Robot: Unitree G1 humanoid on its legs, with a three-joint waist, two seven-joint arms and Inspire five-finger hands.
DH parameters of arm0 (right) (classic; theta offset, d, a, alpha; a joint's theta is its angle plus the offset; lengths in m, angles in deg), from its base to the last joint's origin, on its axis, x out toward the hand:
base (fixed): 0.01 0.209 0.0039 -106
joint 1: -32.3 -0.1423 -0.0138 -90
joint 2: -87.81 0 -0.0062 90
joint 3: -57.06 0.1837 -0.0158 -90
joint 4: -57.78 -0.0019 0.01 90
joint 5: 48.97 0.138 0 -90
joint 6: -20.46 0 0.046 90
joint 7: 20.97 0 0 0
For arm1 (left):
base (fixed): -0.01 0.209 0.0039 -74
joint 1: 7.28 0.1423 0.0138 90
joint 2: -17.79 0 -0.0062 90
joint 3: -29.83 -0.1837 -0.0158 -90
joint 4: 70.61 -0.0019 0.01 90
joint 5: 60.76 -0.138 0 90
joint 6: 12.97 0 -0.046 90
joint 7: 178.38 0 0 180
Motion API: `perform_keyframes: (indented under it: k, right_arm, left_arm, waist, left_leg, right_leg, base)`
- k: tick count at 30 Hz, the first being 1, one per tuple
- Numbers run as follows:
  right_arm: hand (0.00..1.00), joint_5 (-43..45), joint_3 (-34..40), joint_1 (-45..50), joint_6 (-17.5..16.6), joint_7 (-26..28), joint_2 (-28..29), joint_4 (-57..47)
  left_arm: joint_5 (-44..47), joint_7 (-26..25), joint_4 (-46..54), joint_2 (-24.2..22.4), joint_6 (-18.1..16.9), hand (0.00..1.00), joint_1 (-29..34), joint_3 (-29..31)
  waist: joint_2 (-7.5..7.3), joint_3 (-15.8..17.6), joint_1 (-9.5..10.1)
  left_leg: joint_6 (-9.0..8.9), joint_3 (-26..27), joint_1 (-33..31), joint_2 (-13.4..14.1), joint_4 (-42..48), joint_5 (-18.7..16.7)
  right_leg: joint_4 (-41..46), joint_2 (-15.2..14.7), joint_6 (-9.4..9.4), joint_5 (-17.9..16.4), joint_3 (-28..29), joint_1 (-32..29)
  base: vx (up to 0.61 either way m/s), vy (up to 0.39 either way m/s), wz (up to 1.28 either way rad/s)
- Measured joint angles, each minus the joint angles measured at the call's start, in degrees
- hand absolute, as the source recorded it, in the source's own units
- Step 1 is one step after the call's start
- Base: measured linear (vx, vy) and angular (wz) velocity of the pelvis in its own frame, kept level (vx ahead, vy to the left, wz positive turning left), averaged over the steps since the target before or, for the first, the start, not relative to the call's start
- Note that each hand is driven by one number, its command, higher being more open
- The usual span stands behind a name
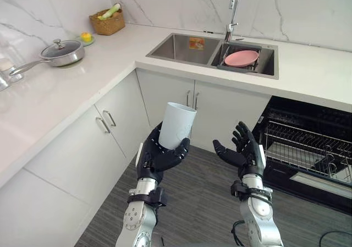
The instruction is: Walk over to the sink, pick up the cup, carry it to the dishwasher, place the cup inside the dishwasher, then close the dishwasher door
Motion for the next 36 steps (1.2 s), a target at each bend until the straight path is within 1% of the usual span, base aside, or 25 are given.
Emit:
perform_keyframes:
  k: [1,2,3,5,7,8,9,11,15,16,17,18,19,20,22,23,25,26,27,28,30,31,32,34,36]
  right_arm:
    - [0.9,1.19,0.33,0.06,0.0,0.07,0.03,0.74]
    - [0.9,1.73,0.44,0.11,0.0,-0.03,0.7,1.02]
    - [0.9,2.63,0.38,0.14,-0.05,0.16,1.09,0.82]
    - [0.9,3.27,0.42,0.08,-0.05,0.73,1.69,0.71]
    - [0.9,3.48,0.23,-0.3,-0.06,1.33,2.49,0.72]
    - [0.9,3.48,0.09,-0.75,-0.05,1.81,3.26,1.06]
    - [0.9,3.45,0.07,-0.99,-0.05,2.46,3.61,1.41]
    - [0.9,3.44,0.03,-1.15,-0.13,3.11,3.51,1.42]
    - [0.9,3.48,0.01,-3.45,-0.16,4.46,3.43,1.75]
    - [0.9,3.51,-0.1,-4.68,-0.16,4.76,3.39,2.6]
    - [0.9,3.51,-0.29,-5.16,-0.2,4.79,3.31,2.93]
    - [0.9,3.49,-0.34,-4.94,-0.4,4.78,3.12,2.92]
    - [0.9,3.49,-0.21,-4.22,-0.66,4.68,1.14,3.21]
    - [0.9,3.49,-0.04,-4.09,-0.67,4.69,0.5,3.06]
    - [0.9,3.49,0.71,-3.94,-0.66,4.61,-0.28,3.02]
    - [0.9,3.5,1.37,-3.23,-0.65,4.5,-0.26,2.93]
    - [0.9,3.55,1.3,-1.11,-0.63,3.84,0.02,0.5]
    - [0.9,3.64,0.69,0.17,-0.71,3.63,0.22,-2.33]
    - [0.9,3.72,0.28,0.24,-0.85,3.47,0.71,-4.65]
    - [0.9,3.73,0.32,0.14,-1.01,3.36,0.89,-5.61]
    - [0.9,3.74,0.36,-0.45,-2.28,3.21,0.96,-7.05]
    - [0.9,3.74,0.38,-0.46,-2.28,3.11,0.91,-7.01]
    - [0.9,3.74,0.38,-0.5,-2.28,2.98,0.73,-6.53]
    - [0.9,3.71,0.36,-0.52,-2.27,2.86,0.53,-5.11]
    - [0.9,3.68,0.36,-0.48,-2.22,2.69,0.26,-3.0]
  left_arm:
    - [0.0,-0.64,0.05,0.22,-0.02,0.3,-0.11,-0.07]
    - [-0.01,-0.97,0.06,0.66,-0.02,0.3,-0.7,0.09]
    - [-0.03,-1.35,0.15,0.79,-0.09,0.3,-1.65,0.44]
    - [-0.18,-1.77,0.11,1.08,-0.05,0.3,-2.39,0.24]
    - [-0.69,-1.8,0.09,2.01,-0.05,0.3,-2.57,0.25]
    - [-1.39,-1.93,0.07,3.01,-0.07,0.3,-2.82,0.46]
    - [-2.28,-2.09,-0.38,3.92,-0.07,0.3,-2.76,0.53]
    - [-2.89,-2.11,-0.51,4.21,-0.14,0.3,-2.65,0.58]
    - [-2.92,-2.07,-1.25,4.22,-0.81,0.3,-2.9,2.09]
    - [-2.93,-2.07,-2.31,4.16,-0.85,0.3,-3.03,3.74]
    - [-2.93,-2.17,-3.48,4.16,-0.85,0.3,-2.99,5.37]
    - [-2.93,-2.27,-4.36,4.22,-0.89,0.3,-3.03,5.8]
    - [-2.94,-2.64,-7.85,2.98,-0.79,0.3,-3.42,5.89]
    - [-2.94,-2.66,-8.47,2.61,-0.8,0.3,-3.47,5.9]
    - [-2.94,-2.77,-9.16,1.98,-0.75,0.3,-4.07,5.57]
    - [-2.94,-2.75,-9.16,1.35,-0.74,0.3,-4.05,5.07]
    - [-2.93,-2.71,-8.93,-0.12,-0.75,0.3,-3.59,4.95]
    - [-2.92,-2.71,-8.68,-0.57,-0.97,0.3,-3.06,4.93]
    - [-2.92,-2.69,-8.42,-0.75,-1.07,0.3,-3.01,4.57]
    - [-2.92,-2.63,-8.25,-0.67,-1.1,0.3,-3.01,4.34]
    - [-2.91,-1.8,-8.21,-0.88,-1.05,0.3,-2.77,3.39]
    - [-2.91,-1.8,-8.23,-0.87,-1.02,0.3,-2.77,3.16]
    - [-2.91,-1.76,-8.21,-0.91,-1.02,0.3,-2.74,2.88]
    - [-2.93,-1.76,-8.17,-0.93,-1.03,0.3,-2.77,2.88]
    - [-2.93,-1.87,-8.17,-0.87,-1.03,0.3,-2.75,2.9]
  waist:
    - [0.1,-0.1,-0.05]
    - [-0.38,-0.41,-0.25]
    - [-1.7,-0.41,-0.35]
    - [-2.58,-0.29,-0.27]
    - [-2.67,-0.23,-0.56]
    - [-3.59,0.36,-0.49]
    - [-3.67,0.33,-1.12]
    - [-3.38,-0.42,-1.85]
    - [-3.11,-0.32,-2.43]
    - [-3.05,-0.31,-2.99]
    - [-3.52,-0.54,-3.11]
    - [-4.08,-0.83,-3.43]
    - [-1.11,-1.22,-3.68]
    - [-0.26,-1.29,-3.67]
    - [1.26,-0.68,-4.07]
    - [1.92,-0.16,-4.53]
    - [2.97,0.64,-4.31]
    - [3.1,0.81,-3.11]
    - [3.43,0.55,-2.91]
    - [3.34,0.56,-2.92]
    - [2.8,0.79,-2.01]
    - [2.71,0.83,-1.66]
    - [2.62,0.86,-1.36]
    - [2.64,0.85,-1.39]
    - [2.85,0.72,-1.4]
  left_leg:
    - [2.35,0.63,1.7,-0.55,-1.26,6.22]
    - [2.79,1.56,1.63,-1.25,0.23,5.59]
    - [3.22,3.12,1.03,-2.01,2.1,3.55]
    - [3.27,5.61,1.41,-2.35,4.33,0.82]
    - [4.38,8.17,4.01,-2.64,3.7,-1.24]
    - [5.86,10.56,7.75,-3.46,1.67,-2.24]
    - [6.71,11.89,11.08,-3.83,0.46,-3.32]
    - [6.83,13.34,13.83,-3.65,-1.36,-4.29]
    - [5.6,17.07,18.23,-1.78,-5.1,-5.05]
    - [4.57,18.37,19.66,-0.87,-6.02,-5.51]
    - [2.79,19.63,21.22,-0.68,-6.31,-6.45]
    - [1.72,19.61,22.12,-0.91,-6.19,-7.1]
    - [0.64,18.92,23.83,1.24,-6.18,-7.92]
    - [0.63,18.38,24.04,1.72,-6.04,-7.91]
    - [0.53,16.08,23.04,3.63,-1.55,-7.86]
    - [-0.24,14.85,21.56,5.34,5.62,-7.27]
    - [-0.27,13.08,18.38,8.71,20.33,-1.88]
    - [0.28,12.43,15.69,10.31,28.9,2.26]
    - [-0.08,11.12,12.41,10.61,32.94,-0.51]
    - [0.21,10.56,10.7,10.11,33.0,-2.18]
    - [1.1,7.7,5.67,6.59,26.65,-7.04]
    - [1.1,6.22,4.97,5.37,23.75,-7.53]
    - [0.59,2.69,4.49,2.69,16.71,-7.8]
    - [-0.04,-3.51,4.37,-0.68,7.0,-7.14]
    - [-0.53,-7.6,5.51,-2.14,-0.22,-0.82]
  right_leg:
    - [-0.02,-0.65,1.86,-1.19,1.44,1.15]
    - [0.3,-1.83,2.82,-2.01,2.24,1.36]
    - [1.28,-3.29,3.9,-3.1,3.19,0.85]
    - [5.15,-4.71,5.16,-4.15,5.31,-0.77]
    - [15.86,-5.87,6.13,-4.67,6.02,-5.33]
    - [25.72,-8.0,7.18,-4.67,5.68,-9.29]
    - [32.47,-9.12,6.41,-5.14,3.8,-11.89]
    - [34.95,-9.12,4.54,-6.4,0.99,-15.77]
    - [25.92,-6.51,2.25,-7.07,-6.86,-22.24]
    - [19.66,-5.21,1.16,-5.08,-9.98,-23.12]
    - [12.03,-4.03,-0.69,1.21,-12.81,-22.84]
    - [10.0,-3.65,-2.99,7.83,-12.98,-22.14]
    - [8.49,-1.02,-3.18,8.43,-13.16,-19.63]
    - [7.85,-0.1,-3.41,7.97,-12.88,-19.24]
    - [6.89,1.58,-3.66,7.03,-12.67,-17.8]
    - [5.19,2.91,-3.78,6.48,-12.72,-14.94]
    - [2.28,5.31,-4.36,5.74,-11.32,-9.04]
    - [0.28,6.35,-4.87,5.37,-9.16,-6.39]
    - [-1.07,6.8,-5.81,4.68,-7.38,-4.88]
    - [-1.51,6.64,-5.82,4.61,-6.71,-4.44]
    - [-2.5,5.65,-5.47,4.34,-3.0,-3.09]
    - [-2.52,5.37,-5.31,4.28,-2.13,-2.77]
    - [-2.44,4.82,-4.06,4.51,-0.59,-2.09]
    - [-2.49,4.2,-3.16,3.97,1.63,-1.25]
    - [-2.15,4.17,-1.68,3.12,3.82,-0.81]
  base:
    - [0.24,0.267,-0.41]
    - [0.3,0.327,-0.45]
    - [0.23,0.255,-0.33]
    - [0.31,0.334,-0.54]
    - [0.28,0.339,-0.71]
    - [0.2,0.212,-0.71]
    - [0.21,0.189,-0.64]
    - [0.22,0.134,-0.43]
    - [0.24,0.039,-0.52]
    - [0.29,-0.024,-0.65]
    - [0.39,-0.053,-0.55]
    - [0.43,-0.037,-0.48]
    - [0.38,-0.026,-0.31]
    - [0.36,-0.035,-0.41]
    - [0.29,-0.079,-0.2]
    - [0.37,-0.085,-0.11]
    - [0.34,-0.042,-0.41]
    - [0.25,0.023,-0.79]
    - [0.24,0.034,-0.77]
    - [0.24,0.037,-0.62]
    - [0.21,0.063,-0.72]
    - [0.21,0.11,-0.81]
    - [0.22,0.151,-0.69]
    - [0.22,0.186,-0.63]
    - [0.19,0.202,-0.62]
